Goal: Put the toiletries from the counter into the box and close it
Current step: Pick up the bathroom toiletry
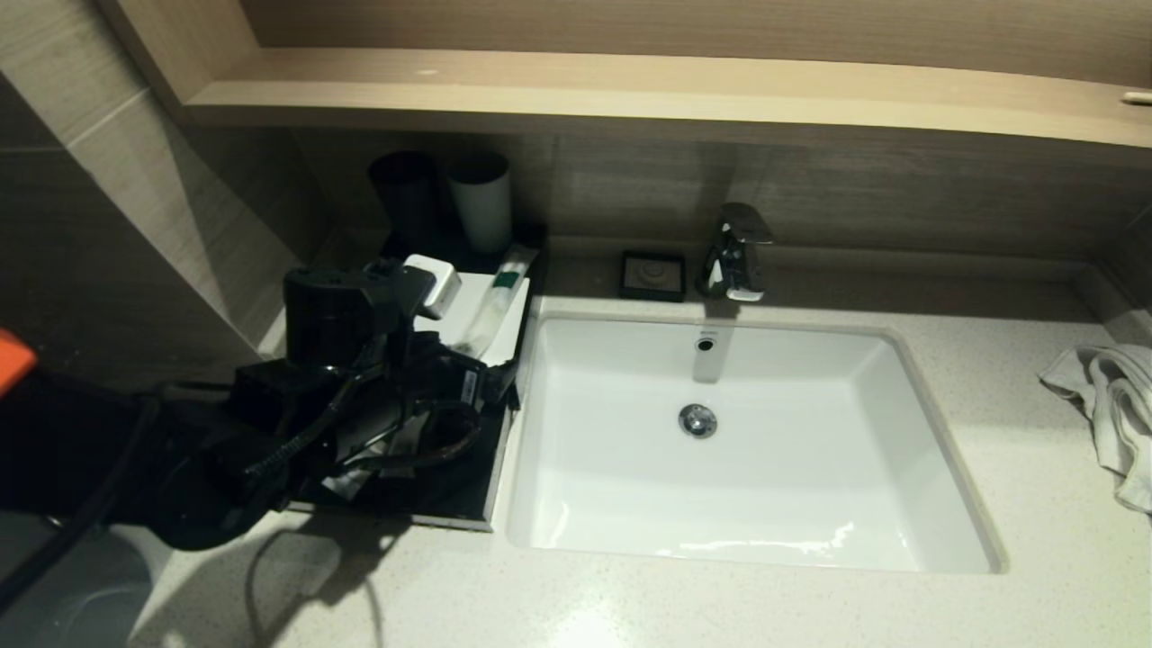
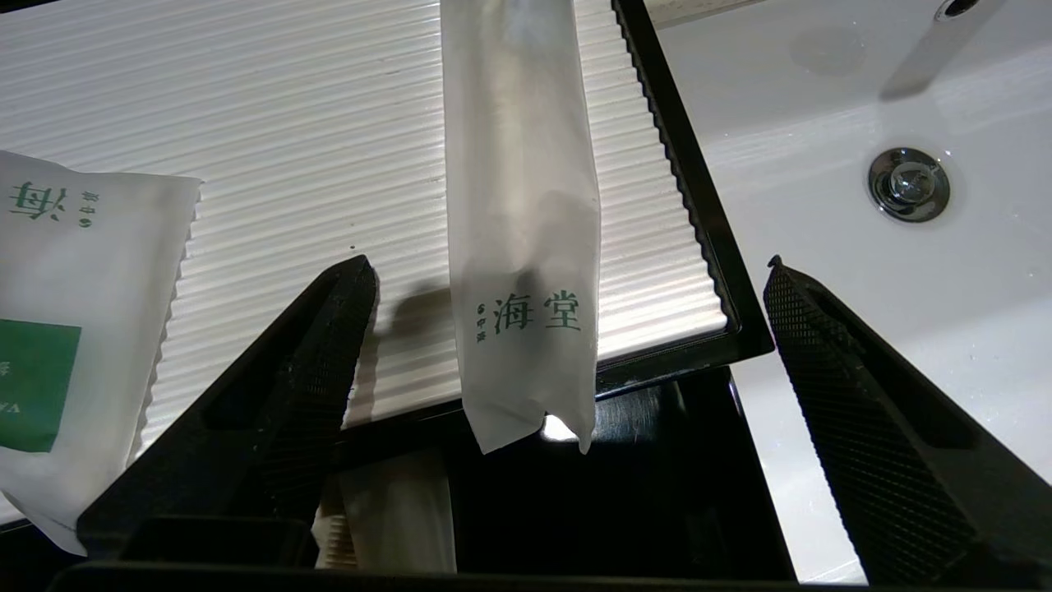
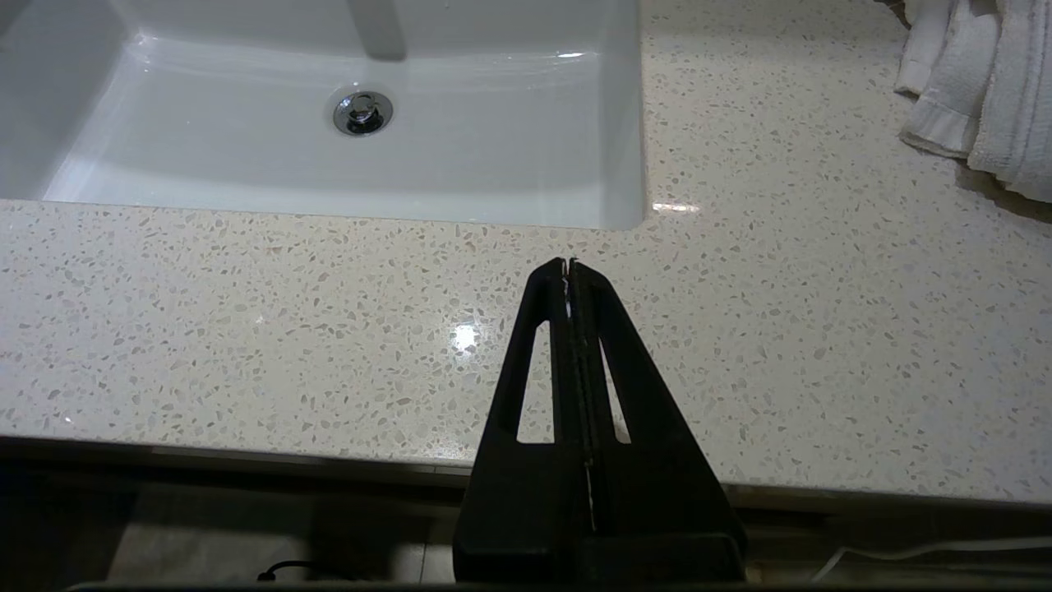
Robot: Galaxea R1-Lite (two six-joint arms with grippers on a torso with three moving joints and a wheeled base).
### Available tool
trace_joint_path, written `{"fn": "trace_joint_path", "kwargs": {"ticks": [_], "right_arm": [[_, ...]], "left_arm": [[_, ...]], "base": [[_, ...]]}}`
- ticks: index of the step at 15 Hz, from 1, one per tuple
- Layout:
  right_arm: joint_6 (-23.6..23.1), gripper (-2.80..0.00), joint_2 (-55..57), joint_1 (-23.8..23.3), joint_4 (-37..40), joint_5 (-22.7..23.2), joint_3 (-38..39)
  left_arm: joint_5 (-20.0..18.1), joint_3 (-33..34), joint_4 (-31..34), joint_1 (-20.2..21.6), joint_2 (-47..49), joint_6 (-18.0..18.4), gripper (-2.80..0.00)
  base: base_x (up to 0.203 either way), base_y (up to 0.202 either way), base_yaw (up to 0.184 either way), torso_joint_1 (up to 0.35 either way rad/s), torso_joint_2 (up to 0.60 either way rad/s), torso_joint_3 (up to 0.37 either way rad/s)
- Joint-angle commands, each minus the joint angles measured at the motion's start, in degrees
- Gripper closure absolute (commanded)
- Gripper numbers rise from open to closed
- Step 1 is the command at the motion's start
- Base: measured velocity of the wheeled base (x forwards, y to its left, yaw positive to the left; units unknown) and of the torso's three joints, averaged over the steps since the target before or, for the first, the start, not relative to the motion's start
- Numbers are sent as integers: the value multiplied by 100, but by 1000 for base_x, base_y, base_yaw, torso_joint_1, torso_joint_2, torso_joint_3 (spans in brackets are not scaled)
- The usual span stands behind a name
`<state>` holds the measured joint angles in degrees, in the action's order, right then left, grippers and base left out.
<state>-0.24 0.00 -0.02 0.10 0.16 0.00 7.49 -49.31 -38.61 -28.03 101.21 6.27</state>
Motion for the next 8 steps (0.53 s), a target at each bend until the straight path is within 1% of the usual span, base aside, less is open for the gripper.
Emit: {"fn": "trace_joint_path", "kwargs": {"ticks": [1,8], "right_arm": [[-2,0,0,2,-1,2,0],[-2,0,0,2,-1,2,0]], "left_arm": [[7,0,-24,-1,-4,6,-280],[7,0,-33,-1,4,-3,-280]], "base": [[0,0,0,0,0,0],[0,0,0,0,0,0]]}}
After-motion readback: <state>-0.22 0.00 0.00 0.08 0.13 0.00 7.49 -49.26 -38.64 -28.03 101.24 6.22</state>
